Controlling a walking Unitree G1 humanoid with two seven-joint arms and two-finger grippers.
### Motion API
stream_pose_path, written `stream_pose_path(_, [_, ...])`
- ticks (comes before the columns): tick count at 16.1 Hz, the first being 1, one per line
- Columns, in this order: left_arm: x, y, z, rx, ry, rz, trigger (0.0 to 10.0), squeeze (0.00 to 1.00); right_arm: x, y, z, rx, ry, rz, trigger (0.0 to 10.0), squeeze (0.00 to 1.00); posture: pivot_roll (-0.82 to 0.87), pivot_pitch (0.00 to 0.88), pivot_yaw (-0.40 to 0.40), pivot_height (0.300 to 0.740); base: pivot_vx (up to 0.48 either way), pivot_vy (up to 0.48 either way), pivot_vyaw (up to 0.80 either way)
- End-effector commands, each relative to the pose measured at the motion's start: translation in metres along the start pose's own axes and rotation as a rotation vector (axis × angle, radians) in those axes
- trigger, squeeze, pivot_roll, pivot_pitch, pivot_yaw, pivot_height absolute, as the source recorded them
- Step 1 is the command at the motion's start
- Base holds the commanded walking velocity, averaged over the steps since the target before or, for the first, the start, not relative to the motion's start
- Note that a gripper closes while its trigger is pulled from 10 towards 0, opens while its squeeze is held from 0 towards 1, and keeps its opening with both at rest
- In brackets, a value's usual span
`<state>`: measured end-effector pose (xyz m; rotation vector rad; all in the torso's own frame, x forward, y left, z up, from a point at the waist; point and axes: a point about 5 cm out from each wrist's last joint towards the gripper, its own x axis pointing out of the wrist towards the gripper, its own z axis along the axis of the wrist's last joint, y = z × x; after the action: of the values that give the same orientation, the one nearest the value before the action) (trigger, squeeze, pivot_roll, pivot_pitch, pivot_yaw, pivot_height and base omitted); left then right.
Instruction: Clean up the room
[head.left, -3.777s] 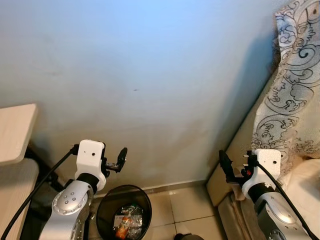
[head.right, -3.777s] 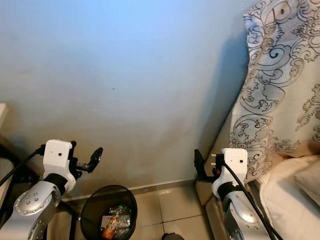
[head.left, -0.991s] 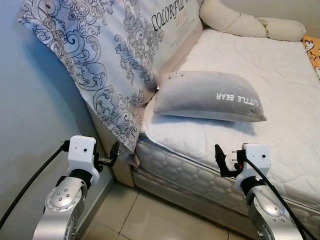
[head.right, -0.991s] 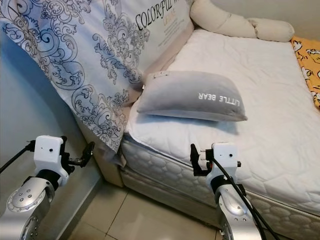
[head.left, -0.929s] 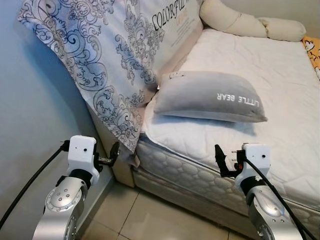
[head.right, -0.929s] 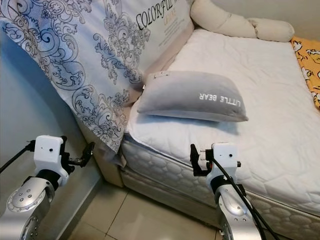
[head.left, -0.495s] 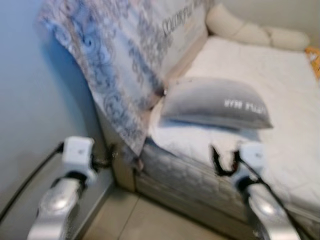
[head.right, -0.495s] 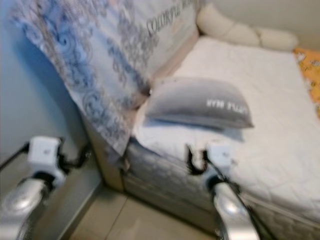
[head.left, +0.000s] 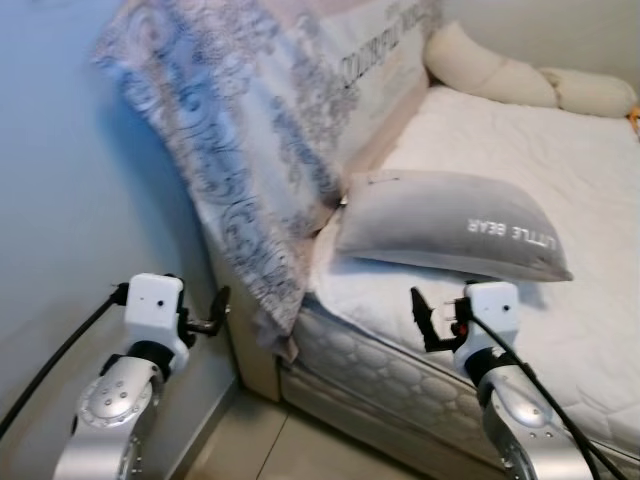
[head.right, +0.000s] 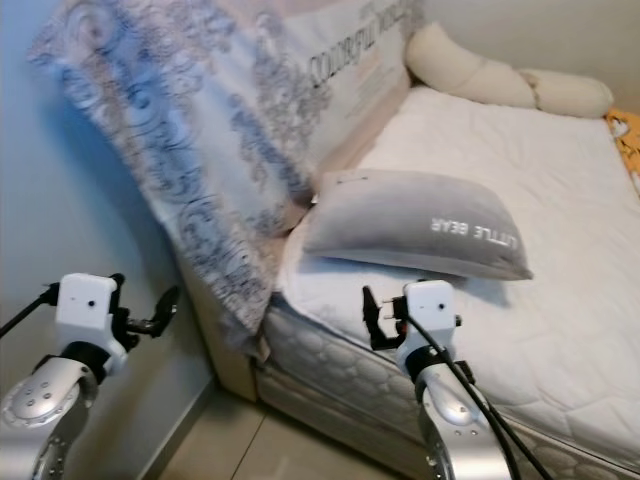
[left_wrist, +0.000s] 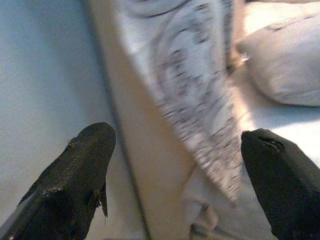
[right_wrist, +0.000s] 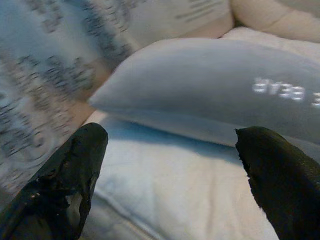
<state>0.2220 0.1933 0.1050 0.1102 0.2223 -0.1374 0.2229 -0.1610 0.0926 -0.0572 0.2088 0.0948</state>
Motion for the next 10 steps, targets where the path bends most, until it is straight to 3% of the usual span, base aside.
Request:
stream_pose_path(1, [0.002, -0.008, 0.003, 0.008, -0.016, -0.038, 10.0, 0.89, -0.001, -0.008, 0.000, -0.001, 0.005, -0.032, 10.0, 0.00, 0.01, 0.000, 0.007, 0.740, 0.292, 0.000, 0.00])
stream_pose_path(10, [-0.001, -0.024, 0.005, 0.009, -0.033, -0.197, 10.0, 0.89, -0.006, -0.009, -0.004, 0.027, 0.021, -0.030, 10.0, 0.00, 0.00, 0.000, 0.017, 0.740, 0.277, 0.000, -0.78])
